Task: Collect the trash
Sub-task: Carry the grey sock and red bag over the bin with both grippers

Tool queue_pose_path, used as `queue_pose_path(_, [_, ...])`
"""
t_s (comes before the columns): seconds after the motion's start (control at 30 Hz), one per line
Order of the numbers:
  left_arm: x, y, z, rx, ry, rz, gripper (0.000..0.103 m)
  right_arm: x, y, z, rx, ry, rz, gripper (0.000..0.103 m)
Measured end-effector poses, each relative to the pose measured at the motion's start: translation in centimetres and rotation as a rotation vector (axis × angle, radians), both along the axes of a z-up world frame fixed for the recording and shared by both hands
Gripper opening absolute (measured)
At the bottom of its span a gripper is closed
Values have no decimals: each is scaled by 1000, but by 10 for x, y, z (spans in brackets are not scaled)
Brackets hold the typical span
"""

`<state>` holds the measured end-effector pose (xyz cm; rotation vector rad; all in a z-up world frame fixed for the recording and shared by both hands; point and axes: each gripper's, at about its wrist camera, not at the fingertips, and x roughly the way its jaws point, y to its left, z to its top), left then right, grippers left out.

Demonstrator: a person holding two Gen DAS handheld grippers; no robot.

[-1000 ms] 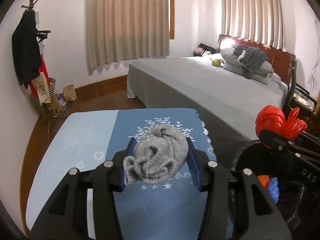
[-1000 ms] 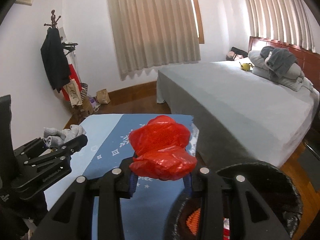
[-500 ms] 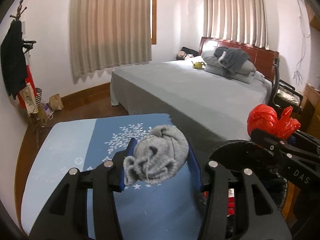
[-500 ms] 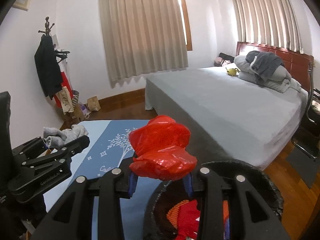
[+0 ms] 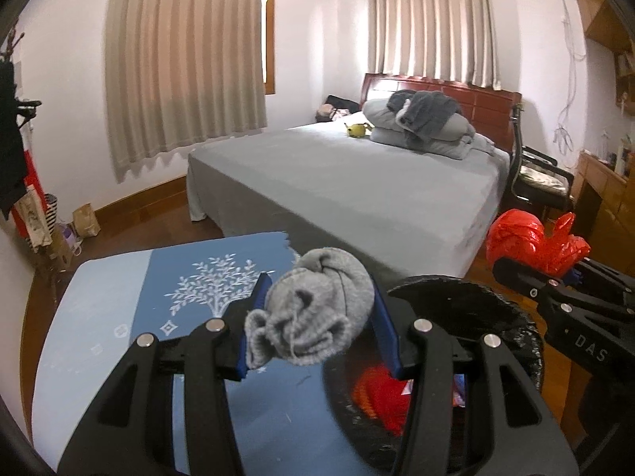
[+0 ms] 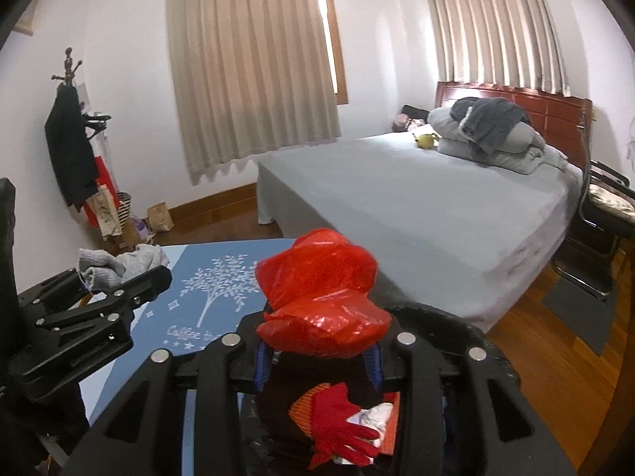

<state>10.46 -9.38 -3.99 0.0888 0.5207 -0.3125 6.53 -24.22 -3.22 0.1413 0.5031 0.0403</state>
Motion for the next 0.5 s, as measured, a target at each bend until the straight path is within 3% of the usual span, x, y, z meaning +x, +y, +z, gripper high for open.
queue_pose_path(0.5, [-2,-48,-18,18,19,-99,48,-18,-41,-13,-2,31,-107,37])
